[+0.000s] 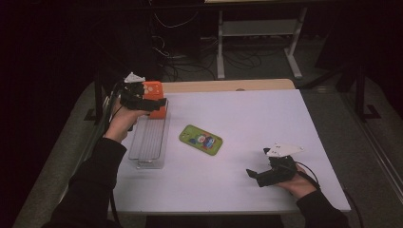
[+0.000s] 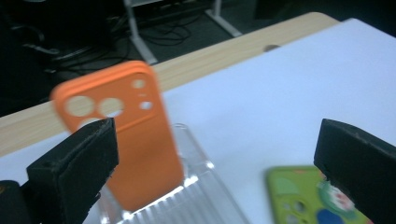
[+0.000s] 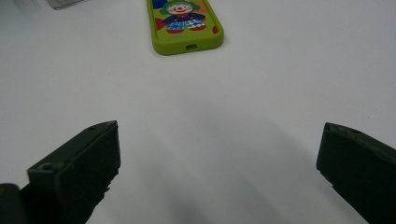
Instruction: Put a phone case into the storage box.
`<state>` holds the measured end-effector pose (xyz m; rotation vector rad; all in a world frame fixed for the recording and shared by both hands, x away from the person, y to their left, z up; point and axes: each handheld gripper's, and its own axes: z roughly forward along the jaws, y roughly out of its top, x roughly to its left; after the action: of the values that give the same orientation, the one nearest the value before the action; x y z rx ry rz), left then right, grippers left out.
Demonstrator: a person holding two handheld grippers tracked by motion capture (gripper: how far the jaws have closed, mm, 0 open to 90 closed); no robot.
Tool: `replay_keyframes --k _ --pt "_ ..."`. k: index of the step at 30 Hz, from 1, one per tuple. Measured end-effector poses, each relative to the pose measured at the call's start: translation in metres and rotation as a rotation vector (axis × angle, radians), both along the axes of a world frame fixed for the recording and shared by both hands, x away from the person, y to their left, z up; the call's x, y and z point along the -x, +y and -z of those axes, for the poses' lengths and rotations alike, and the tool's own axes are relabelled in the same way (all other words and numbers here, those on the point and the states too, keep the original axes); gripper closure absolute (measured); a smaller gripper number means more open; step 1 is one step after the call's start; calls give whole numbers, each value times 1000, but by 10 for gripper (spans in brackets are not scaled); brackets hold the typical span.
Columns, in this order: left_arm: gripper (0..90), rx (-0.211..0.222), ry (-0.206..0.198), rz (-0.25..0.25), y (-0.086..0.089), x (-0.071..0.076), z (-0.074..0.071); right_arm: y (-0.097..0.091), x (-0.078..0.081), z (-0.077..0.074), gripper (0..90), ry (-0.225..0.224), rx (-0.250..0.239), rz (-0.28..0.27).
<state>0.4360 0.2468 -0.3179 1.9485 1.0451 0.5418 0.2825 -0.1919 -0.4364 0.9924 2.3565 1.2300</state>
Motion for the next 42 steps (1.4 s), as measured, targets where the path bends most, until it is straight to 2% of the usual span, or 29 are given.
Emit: replay_keyframes --k 4,9,13,15,16,19,23,24,25,26,28,30,34,37,40,42 --pt "0 32 -5 70 -13 15 1 1 -2 -1 0 0 -6 6" --pt "0 35 -6 162 -31 29 4 0 -2 -1 0 5 -10 9" --pt "0 60 0 226 -46 42 10 1 -2 0 0 3 -7 4" --pt "0 65 -1 236 -49 44 11 0 -2 0 0 3 -2 2" --pt "0 70 -1 249 -52 47 13 1 -2 0 0 16 -5 4" --pt "0 74 1 283 -59 55 19 1 -3 0 0 4 -3 2" --pt "0 53 6 321 -69 67 31 2 -4 -1 0 4 -4 8" --pt "0 47 9 330 -71 71 36 2 -4 -2 0 2 10 11" --pt "0 56 10 337 -73 73 38 2 -6 -2 0 -8 14 6" --pt "0 57 14 351 -74 76 41 3 -6 -3 0 15 7 16" --pt "0 60 19 363 -76 80 47 3 -8 -3 0 7 2 14" --pt "0 49 25 376 -76 84 51 3 -10 -4 0 18 0 15" --pt "0 76 23 385 -76 99 61 4 -15 -9 0 22 10 17" --pt "0 61 24 410 -77 107 67 5 -18 -14 0 32 3 14" --pt "0 77 29 407 -78 113 72 8 -22 -17 0 37 8 26" --pt "0 39 11 411 -77 114 73 10 -26 -20 0 36 8 24"
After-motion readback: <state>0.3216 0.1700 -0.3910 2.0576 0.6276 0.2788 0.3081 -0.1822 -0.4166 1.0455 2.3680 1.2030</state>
